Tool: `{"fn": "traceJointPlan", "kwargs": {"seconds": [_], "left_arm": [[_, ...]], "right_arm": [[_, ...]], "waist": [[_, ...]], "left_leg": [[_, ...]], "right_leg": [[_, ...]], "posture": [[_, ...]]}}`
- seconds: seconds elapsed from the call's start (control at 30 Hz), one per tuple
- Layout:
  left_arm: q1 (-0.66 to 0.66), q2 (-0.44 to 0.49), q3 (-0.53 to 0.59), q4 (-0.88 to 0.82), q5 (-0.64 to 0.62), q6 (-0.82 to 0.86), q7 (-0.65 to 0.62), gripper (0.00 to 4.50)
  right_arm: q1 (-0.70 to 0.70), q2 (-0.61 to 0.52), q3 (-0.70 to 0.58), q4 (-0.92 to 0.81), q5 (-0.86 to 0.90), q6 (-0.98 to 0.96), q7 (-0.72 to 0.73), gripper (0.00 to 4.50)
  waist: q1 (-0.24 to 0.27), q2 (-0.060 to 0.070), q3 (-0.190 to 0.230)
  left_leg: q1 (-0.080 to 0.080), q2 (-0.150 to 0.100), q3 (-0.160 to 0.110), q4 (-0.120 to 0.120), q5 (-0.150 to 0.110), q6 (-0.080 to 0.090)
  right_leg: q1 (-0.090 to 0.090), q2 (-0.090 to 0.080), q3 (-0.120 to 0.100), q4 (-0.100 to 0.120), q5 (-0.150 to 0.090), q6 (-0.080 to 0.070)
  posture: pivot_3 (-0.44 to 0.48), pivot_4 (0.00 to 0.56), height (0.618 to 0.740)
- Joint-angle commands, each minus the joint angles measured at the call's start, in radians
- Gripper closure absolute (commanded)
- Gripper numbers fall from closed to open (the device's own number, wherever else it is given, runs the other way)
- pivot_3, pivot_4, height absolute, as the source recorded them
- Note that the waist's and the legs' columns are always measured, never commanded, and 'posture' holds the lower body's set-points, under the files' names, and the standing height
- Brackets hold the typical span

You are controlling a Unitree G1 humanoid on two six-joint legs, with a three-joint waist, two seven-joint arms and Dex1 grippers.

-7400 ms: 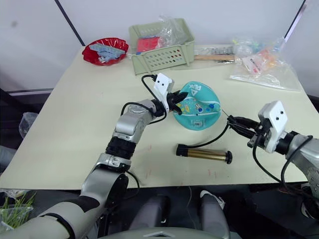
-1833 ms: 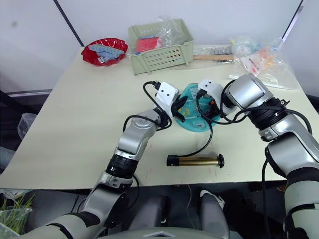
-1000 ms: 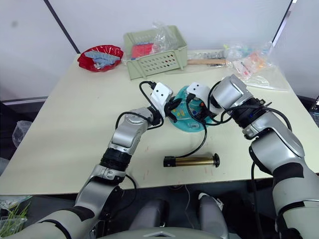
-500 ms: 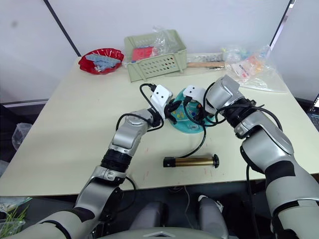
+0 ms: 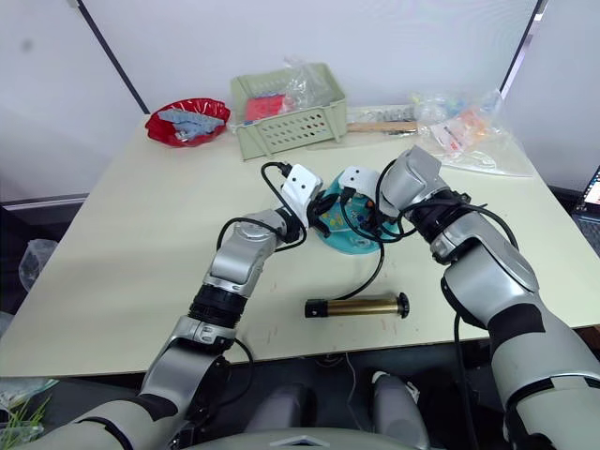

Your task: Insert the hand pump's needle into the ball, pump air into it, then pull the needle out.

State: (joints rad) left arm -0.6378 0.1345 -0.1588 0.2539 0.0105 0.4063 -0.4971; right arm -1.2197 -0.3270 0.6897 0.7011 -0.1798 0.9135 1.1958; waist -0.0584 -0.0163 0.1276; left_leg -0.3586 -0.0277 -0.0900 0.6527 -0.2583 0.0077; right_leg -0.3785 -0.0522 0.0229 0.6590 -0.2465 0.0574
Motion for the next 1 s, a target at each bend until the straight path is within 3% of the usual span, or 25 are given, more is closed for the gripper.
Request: {"fn": "traceJointPlan", "kwargs": {"seconds": [0.03, 0.33, 0.7, 1.0], "left_arm": [[0.027, -0.051, -0.090, 0.005, -0.019, 0.024, -0.067, 4.49], [0.029, -0.052, -0.086, 0.006, -0.014, 0.024, -0.067, 4.49], [0.029, -0.056, -0.079, 0.028, -0.003, -0.002, -0.060, 4.49], [0.026, -0.072, -0.075, 0.046, -0.008, -0.011, -0.065, 4.49]], "right_arm": [[0.044, 0.049, 0.021, -0.004, -0.026, -0.082, -0.028, 4.15], [0.066, 0.023, 0.010, -0.033, -0.070, -0.148, 0.003, 4.15], [0.094, -0.114, -0.082, -0.132, -0.068, -0.208, 0.041, 4.15], [0.101, -0.146, 0.010, -0.181, -0.146, -0.280, 0.094, 4.15]], "waist": [[0.000, 0.000, -0.001], [-0.002, -0.001, -0.002], [0.016, 0.005, 0.004], [0.023, 0.010, 0.009]], "left_leg": [[0.000, 0.000, 0.000, 0.000, 0.000, 0.000], [0.001, 0.000, -0.001, 0.000, 0.000, 0.000], [-0.003, -0.001, -0.001, -0.001, 0.000, 0.000], [-0.005, -0.002, -0.003, -0.002, 0.000, 0.000]], "right_leg": [[0.000, 0.000, 0.000, 0.000, 0.000, 0.000], [0.000, 0.000, 0.000, -0.001, 0.000, 0.000], [0.000, -0.001, -0.001, -0.005, 0.000, 0.001], [0.000, -0.002, -0.003, -0.010, 0.000, 0.001]], "posture": [[0.000, 0.150, 0.740], [0.000, 0.150, 0.740], [0.000, 0.150, 0.740], [0.000, 0.150, 0.740]]}}
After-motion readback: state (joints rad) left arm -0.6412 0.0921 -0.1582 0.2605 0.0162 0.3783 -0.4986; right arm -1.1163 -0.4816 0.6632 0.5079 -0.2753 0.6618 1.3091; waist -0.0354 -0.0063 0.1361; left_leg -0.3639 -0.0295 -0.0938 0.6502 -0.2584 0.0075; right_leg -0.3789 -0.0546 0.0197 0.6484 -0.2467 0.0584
